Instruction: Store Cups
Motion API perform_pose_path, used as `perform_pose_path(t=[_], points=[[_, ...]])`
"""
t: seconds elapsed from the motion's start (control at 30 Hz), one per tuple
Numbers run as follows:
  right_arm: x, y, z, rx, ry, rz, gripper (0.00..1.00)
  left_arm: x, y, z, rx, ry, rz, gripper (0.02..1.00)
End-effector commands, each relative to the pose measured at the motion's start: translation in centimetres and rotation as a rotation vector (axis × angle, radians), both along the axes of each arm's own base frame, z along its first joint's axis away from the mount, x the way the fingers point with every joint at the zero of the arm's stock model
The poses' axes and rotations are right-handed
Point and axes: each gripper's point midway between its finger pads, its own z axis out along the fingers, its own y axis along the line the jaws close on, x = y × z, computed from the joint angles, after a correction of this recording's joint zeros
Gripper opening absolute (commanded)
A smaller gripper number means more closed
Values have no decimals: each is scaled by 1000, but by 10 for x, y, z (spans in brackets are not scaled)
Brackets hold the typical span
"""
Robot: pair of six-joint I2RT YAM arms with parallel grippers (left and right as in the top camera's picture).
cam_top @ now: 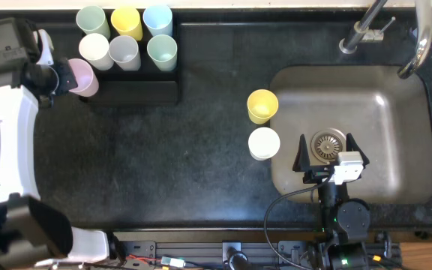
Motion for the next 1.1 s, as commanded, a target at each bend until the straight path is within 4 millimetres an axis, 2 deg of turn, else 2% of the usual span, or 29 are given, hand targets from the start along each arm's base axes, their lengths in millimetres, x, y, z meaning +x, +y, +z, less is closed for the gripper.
perform_pose_path(t=[0.03, 0.17, 0.4, 0.6, 0.7, 1.1], points=[[0, -2, -3, 12, -2, -8, 996, 8, -5, -29, -26, 51, -54, 34], [0, -2, -3, 12, -2, -8, 996, 14, -4, -46, -32, 79, -65, 34], [0, -2, -3, 12, -2, -8, 996, 22, -5, -58, -40, 82, -82, 36], [0, -2, -3, 12, -2, -8, 996, 29, -7, -60, -56, 64, -92, 38], [0, -2, -3, 12, -2, -8, 998, 29, -8, -61, -57, 66, -93, 88], [0, -2, -3, 12, -2, -8, 998, 24, -9, -61, -63, 83, -92, 183]])
